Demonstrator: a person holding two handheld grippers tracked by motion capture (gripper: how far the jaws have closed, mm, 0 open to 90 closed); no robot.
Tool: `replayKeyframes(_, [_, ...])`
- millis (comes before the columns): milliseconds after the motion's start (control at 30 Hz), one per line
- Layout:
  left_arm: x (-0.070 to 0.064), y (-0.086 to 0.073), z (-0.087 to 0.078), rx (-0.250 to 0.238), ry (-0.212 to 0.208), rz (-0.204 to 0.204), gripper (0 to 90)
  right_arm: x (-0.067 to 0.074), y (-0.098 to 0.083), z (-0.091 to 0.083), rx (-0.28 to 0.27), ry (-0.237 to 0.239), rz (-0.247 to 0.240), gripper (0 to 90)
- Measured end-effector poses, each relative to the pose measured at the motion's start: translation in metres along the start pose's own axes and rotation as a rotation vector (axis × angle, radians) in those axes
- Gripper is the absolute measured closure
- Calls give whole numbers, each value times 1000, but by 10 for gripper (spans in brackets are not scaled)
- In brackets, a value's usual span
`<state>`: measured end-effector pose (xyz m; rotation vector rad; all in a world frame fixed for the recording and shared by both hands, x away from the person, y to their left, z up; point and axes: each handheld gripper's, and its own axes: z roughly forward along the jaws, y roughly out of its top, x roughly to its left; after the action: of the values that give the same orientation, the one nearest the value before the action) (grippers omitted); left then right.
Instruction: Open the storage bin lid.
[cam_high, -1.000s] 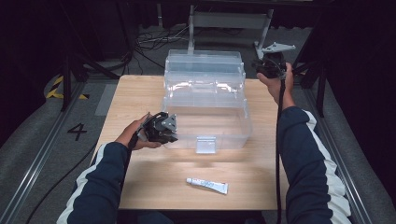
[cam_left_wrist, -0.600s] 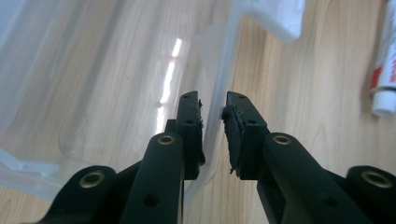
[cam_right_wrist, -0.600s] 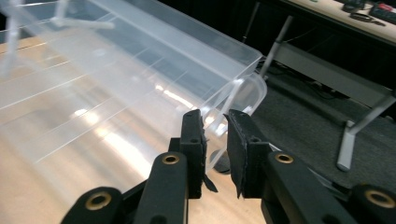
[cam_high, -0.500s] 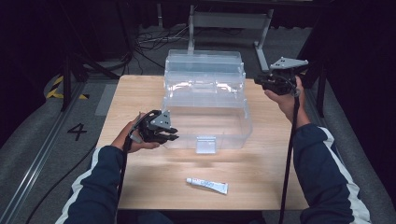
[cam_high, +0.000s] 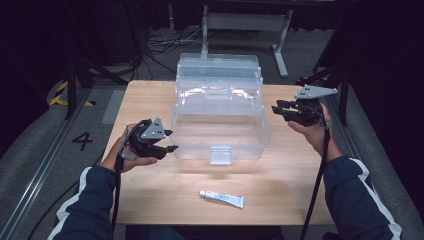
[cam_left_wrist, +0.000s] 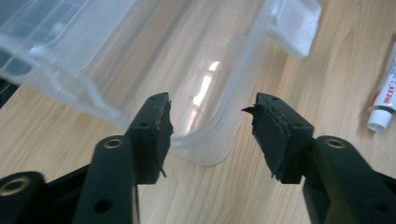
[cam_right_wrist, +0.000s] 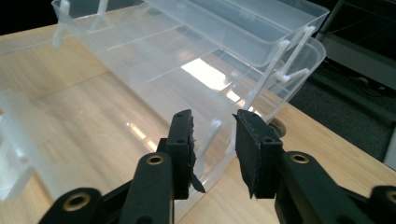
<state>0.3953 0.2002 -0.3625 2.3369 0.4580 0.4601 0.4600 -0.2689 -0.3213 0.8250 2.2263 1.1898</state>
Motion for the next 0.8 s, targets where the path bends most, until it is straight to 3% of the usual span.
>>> replayKeyframes(100, [-1, -8, -3, 18, 31, -8, 388, 5, -6, -4, -8, -2, 2, 637])
replayKeyframes(267, [-6, -31, -4, 49, 64, -57, 274, 14, -14, -7, 13, 56, -5, 562])
replayKeyframes(400, [-9, -51, -1, 85, 69, -88, 241, 27, -22, -7, 33, 105, -31, 537])
replayKeyframes(633, [-12, -84, 8, 133, 53, -141, 234, 43, -32, -3, 55, 150, -47, 509])
replayKeyframes(733, [-15, -92, 13, 147, 79, -161, 220, 49, -34, -3, 60, 160, -56, 502])
replayKeyframes(800, [-18, -100, 18, 149, 57, -189, 218, 60, -36, -1, 78, 206, -76, 481])
